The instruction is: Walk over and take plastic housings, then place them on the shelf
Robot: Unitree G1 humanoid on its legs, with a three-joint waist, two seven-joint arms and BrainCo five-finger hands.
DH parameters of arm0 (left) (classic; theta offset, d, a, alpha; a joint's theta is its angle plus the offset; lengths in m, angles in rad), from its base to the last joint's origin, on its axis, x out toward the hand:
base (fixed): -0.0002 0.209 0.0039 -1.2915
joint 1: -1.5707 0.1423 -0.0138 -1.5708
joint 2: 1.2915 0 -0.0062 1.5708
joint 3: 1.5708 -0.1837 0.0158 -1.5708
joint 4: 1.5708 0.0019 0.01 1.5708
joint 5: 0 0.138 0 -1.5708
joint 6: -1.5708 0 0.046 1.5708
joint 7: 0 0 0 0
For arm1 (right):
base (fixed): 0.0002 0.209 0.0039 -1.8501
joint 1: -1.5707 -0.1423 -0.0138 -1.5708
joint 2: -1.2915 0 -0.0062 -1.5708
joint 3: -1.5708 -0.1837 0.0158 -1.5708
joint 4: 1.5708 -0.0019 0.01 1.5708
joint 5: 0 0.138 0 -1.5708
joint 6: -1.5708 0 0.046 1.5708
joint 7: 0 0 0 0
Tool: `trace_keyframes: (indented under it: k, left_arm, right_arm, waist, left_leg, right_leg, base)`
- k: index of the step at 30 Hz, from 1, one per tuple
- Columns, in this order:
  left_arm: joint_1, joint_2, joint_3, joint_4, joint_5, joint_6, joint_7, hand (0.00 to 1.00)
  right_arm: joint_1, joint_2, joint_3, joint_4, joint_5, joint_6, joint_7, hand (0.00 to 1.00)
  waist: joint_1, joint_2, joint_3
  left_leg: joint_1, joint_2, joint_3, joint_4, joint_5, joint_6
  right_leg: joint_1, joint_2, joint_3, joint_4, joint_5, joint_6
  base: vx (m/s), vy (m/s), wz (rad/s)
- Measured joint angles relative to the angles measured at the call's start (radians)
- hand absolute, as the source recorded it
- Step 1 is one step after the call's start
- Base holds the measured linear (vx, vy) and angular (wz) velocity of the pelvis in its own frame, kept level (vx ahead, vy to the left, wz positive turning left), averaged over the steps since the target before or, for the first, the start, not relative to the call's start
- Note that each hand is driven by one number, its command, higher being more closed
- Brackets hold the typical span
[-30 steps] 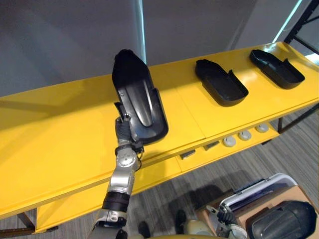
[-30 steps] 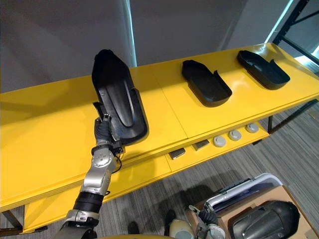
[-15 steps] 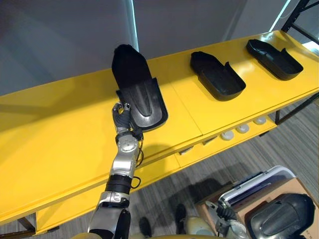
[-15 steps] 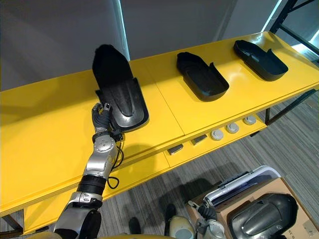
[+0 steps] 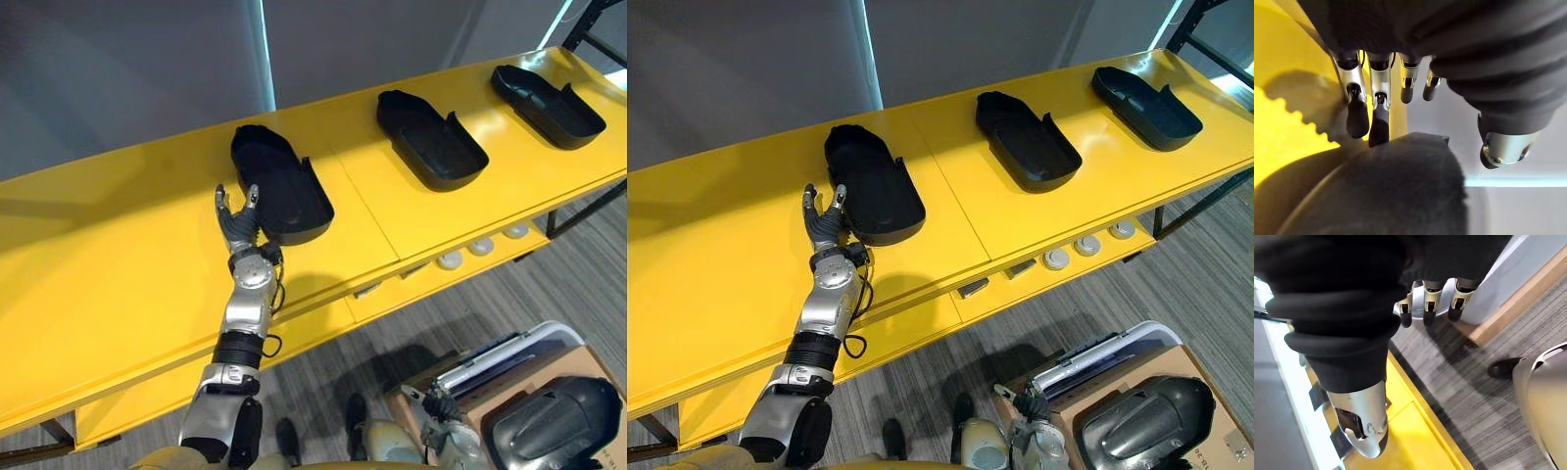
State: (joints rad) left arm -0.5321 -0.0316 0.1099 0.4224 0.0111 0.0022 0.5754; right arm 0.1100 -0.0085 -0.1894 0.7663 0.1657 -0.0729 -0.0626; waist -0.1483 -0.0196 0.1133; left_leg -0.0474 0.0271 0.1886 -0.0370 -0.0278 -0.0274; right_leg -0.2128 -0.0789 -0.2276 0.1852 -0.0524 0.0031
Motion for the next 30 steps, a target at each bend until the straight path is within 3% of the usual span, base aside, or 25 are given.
trace_keyframes:
  k: [4,11,15,19,20,25,30]
  left_arm:
    - [0.018,-0.016,-0.013,-0.049,0.007,0.003,0.009,0.0]
    - [0.195,-0.022,-0.031,-0.343,0.108,0.003,-0.012,0.0]
    - [0.309,-0.018,-0.064,-0.502,0.171,-0.008,-0.077,0.0]
    - [0.445,0.018,-0.182,-0.632,0.239,-0.041,-0.172,0.0]
    - [0.469,0.024,-0.211,-0.648,0.243,-0.055,-0.195,1.0]
    - [0.519,0.042,-0.306,-0.659,0.296,-0.098,-0.313,1.0]
    - [0.52,0.062,-0.349,-0.658,0.32,-0.101,-0.36,1.0]
  right_arm:
    - [0.002,0.0,-0.001,0.004,0.002,-0.003,0.0,0.0]
    - [0.007,-0.001,-0.009,0.03,0.002,-0.022,0.003,0.0]
    - [0.019,0.0,-0.015,0.066,0.003,-0.024,0.022,0.0]
    - [0.023,0.0,-0.013,0.075,0.004,-0.031,0.047,0.0]
    - [0.022,0.0,-0.01,0.075,0.004,-0.033,0.047,0.0]
    - [0.022,0.0,0.003,0.076,0.003,-0.035,0.049,0.0]
    - [0.019,0.0,0.003,0.076,0.003,-0.035,0.049,0.0]
  waist:
    - [-0.001,0.001,0.003]
    - [0.009,0.003,0.006]
    - [0.031,0.003,0.006]
    - [0.056,0.001,0.007]
    - [0.057,0.001,0.007]
    - [0.057,-0.001,0.008]
    - [0.057,-0.001,0.008]
  left_leg:
    - [0.0,-0.001,-0.019,-0.003,0.006,0.001]
    - [0.001,0.0,-0.037,-0.001,0.006,0.0]
    - [0.007,0.001,-0.056,0.0,0.006,0.0]
    - [0.001,0.001,-0.065,0.0,0.006,0.0]
    - [0.0,0.002,-0.065,0.0,0.006,0.0]
    - [-0.009,0.006,-0.064,-0.001,0.005,-0.001]
    - [-0.009,0.01,-0.052,-0.001,0.004,-0.001]
  right_leg:
    - [0.012,-0.002,-0.017,-0.008,0.0,0.0]
    - [0.026,-0.001,-0.024,-0.017,0.0,0.0]
    - [0.051,0.0,-0.041,-0.035,0.0,0.0]
    - [0.054,0.001,-0.046,-0.045,0.002,0.001]
    - [0.057,0.002,-0.045,-0.052,0.006,0.001]
    - [0.069,0.011,-0.043,-0.083,0.018,0.003]
    - [0.066,0.016,-0.032,-0.088,0.02,0.002]
  base:
    - [0.0,0.003,0.13]
    - [0.0,0.004,0.07]
    - [0.01,0.004,0.15]
    - [0.01,0.002,0.07]
    - [0.01,0.006,0.05]
    - [0.0,0.0,0.0]
    - [0.01,-0.007,-0.06]
